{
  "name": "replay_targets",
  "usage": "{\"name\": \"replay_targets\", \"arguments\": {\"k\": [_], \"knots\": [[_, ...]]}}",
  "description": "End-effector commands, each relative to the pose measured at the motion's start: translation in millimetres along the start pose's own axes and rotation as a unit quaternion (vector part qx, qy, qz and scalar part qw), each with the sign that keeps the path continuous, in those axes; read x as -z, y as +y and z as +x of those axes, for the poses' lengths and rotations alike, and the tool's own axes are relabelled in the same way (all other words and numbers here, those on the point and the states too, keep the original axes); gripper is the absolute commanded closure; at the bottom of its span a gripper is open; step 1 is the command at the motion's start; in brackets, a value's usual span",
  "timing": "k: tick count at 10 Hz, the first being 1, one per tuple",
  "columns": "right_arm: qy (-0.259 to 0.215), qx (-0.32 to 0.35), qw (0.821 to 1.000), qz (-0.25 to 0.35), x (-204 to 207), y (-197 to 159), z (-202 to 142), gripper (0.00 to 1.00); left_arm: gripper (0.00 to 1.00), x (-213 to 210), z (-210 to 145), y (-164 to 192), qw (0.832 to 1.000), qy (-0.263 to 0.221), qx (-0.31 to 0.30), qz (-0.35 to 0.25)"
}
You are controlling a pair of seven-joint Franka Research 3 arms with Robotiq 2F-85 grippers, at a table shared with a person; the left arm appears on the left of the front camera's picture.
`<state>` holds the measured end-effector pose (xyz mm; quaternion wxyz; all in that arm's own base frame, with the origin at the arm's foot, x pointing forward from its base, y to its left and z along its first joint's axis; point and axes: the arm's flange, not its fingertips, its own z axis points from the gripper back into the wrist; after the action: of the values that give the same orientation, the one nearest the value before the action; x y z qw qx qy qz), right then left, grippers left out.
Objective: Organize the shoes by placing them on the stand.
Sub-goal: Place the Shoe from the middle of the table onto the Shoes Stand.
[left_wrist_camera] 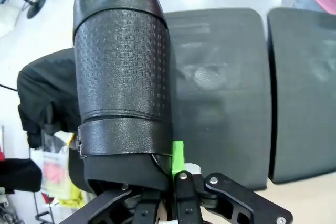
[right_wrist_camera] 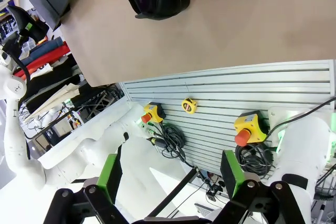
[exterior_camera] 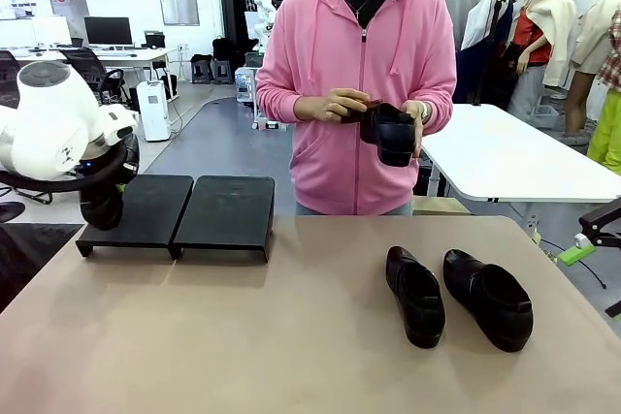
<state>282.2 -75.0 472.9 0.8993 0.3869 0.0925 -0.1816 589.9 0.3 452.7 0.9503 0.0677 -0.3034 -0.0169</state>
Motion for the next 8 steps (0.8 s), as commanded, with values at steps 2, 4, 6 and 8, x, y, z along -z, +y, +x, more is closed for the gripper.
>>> {"name": "replay_targets", "arguments": {"k": [2, 4, 6, 8], "knots": [[0.004, 0.002, 1.000, -0.009, -5.4, -0.3, -1.1, 0.00, 1.00, 14.0, 1.8, -4.4, 0.999, -0.026, -0.007, 0.023], [0.004, 0.002, 1.000, -0.009, -5.4, -0.3, -1.1, 0.00, 1.00, 23.6, -1.7, -7.6, 1.000, -0.015, 0.005, 0.012], [0.004, 0.002, 1.000, -0.009, -5.4, -0.3, -1.1, 0.00, 0.74, 25.1, -8.2, -7.6, 1.000, -0.010, 0.004, 0.001], [0.004, 0.002, 1.000, -0.009, -5.4, -0.3, -1.1, 0.00, 0.00, 21.6, -10.9, -4.8, 1.000, -0.008, 0.002, 0.007]]}}
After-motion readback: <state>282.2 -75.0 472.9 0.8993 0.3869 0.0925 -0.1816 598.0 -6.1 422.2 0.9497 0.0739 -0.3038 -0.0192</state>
